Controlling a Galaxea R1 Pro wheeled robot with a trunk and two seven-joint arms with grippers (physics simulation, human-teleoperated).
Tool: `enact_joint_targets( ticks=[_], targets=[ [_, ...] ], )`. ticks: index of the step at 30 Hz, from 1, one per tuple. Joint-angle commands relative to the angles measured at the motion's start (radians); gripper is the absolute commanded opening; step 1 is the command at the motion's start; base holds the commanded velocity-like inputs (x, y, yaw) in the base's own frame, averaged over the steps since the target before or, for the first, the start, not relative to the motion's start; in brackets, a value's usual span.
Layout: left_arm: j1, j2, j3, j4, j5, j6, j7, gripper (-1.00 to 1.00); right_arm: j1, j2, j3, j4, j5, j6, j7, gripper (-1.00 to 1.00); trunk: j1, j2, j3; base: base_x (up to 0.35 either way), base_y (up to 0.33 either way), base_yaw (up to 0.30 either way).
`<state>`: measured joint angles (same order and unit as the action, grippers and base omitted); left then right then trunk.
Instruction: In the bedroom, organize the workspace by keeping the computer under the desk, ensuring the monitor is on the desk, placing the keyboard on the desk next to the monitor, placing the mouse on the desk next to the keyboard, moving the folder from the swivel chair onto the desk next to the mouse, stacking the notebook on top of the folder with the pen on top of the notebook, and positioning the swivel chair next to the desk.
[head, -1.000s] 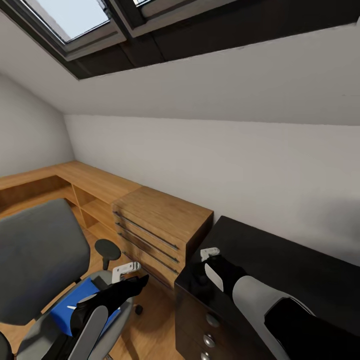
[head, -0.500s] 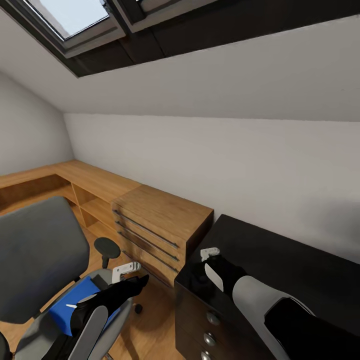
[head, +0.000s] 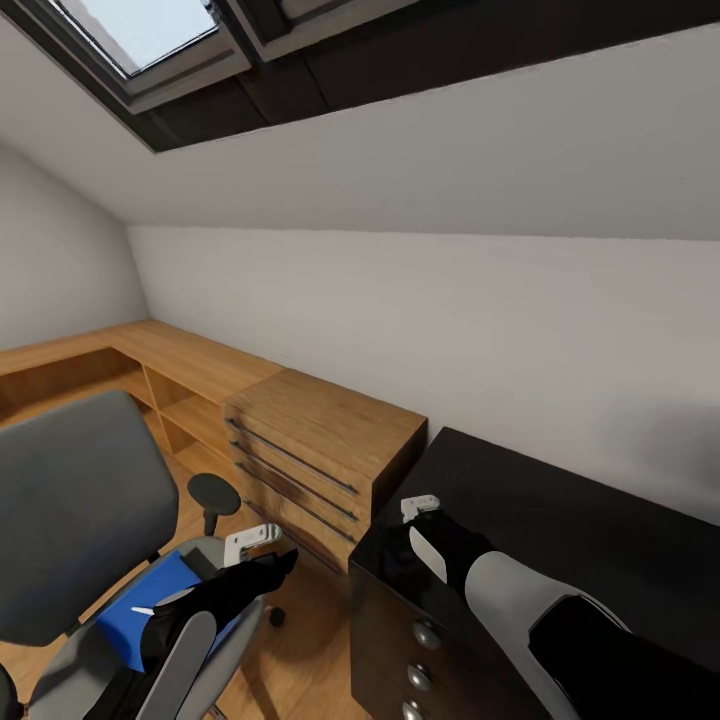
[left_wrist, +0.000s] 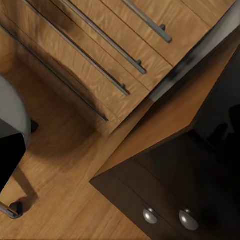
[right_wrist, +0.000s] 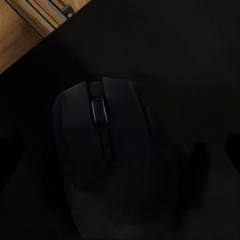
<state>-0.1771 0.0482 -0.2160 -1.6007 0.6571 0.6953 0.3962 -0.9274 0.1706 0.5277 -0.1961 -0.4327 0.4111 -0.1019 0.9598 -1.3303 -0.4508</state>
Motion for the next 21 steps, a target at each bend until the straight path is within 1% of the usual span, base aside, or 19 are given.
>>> enact_joint_targets(
  ticks=[1,3,9,21],
  targets=[
    [-0.001,0.001,-0.002,-0.001,0.01,0.001,0.01,1.0,-0.001,0.0,0.008,-0.002,-0.011,0.005,-0.007,1.0,0.0,-0.001,-0.001,0.0,0.0,0.0],
    [-0.001,0.001,-0.002,-0.002,0.01,0.001,0.01,1.0,-0.001,0.0,0.008,-0.002,-0.011,0.005,-0.007,1.0,0.0,-0.001,-0.001,0.0,0.0,0.0],
    [-0.001,0.001,-0.002,-0.001,0.01,0.001,0.01,1.0,-0.001,0.0,0.008,-0.002,-0.011,0.005,-0.007,1.0,0.023,-0.043,-0.02,0.0,0.0,0.0],
    [-0.001,0.001,-0.002,-0.001,0.012,0.003,0.01,1.0,-0.001,0.0,0.008,-0.002,-0.011,0.005,-0.007,1.0,0.023,-0.043,-0.02,0.0,0.0,0.0]
  ],
)
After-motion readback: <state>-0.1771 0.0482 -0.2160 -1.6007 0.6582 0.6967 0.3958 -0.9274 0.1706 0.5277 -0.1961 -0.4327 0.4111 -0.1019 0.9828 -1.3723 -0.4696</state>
